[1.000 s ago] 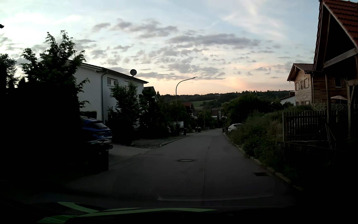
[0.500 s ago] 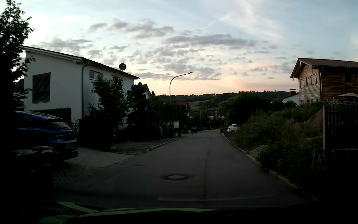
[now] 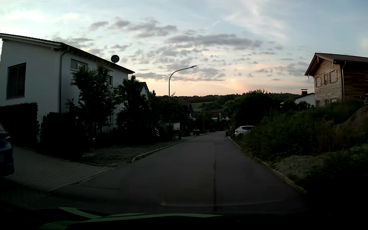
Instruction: Follow the waypoints while adhering to traffic rules and regulations
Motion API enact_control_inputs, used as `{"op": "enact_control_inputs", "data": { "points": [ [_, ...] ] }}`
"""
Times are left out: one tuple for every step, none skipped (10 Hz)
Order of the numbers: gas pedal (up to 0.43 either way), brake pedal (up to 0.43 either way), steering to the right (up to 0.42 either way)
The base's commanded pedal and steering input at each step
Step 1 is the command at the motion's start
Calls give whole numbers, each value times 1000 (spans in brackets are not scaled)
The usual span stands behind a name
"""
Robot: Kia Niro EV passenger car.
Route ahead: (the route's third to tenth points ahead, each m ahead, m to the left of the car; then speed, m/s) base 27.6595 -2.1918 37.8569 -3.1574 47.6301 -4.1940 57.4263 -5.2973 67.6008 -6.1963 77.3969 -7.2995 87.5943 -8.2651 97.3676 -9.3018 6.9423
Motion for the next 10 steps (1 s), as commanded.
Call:
{"op": "enact_control_inputs", "data": {
  "points": [
    [59,0,13],
    [59,0,13],
    [59,0,13],
    [59,0,13],
    [59,0,13],
    [59,0,13],
    [59,0,14],
    [59,0,19],
    [59,0,21],
    [59,0,22]
  ]
}}
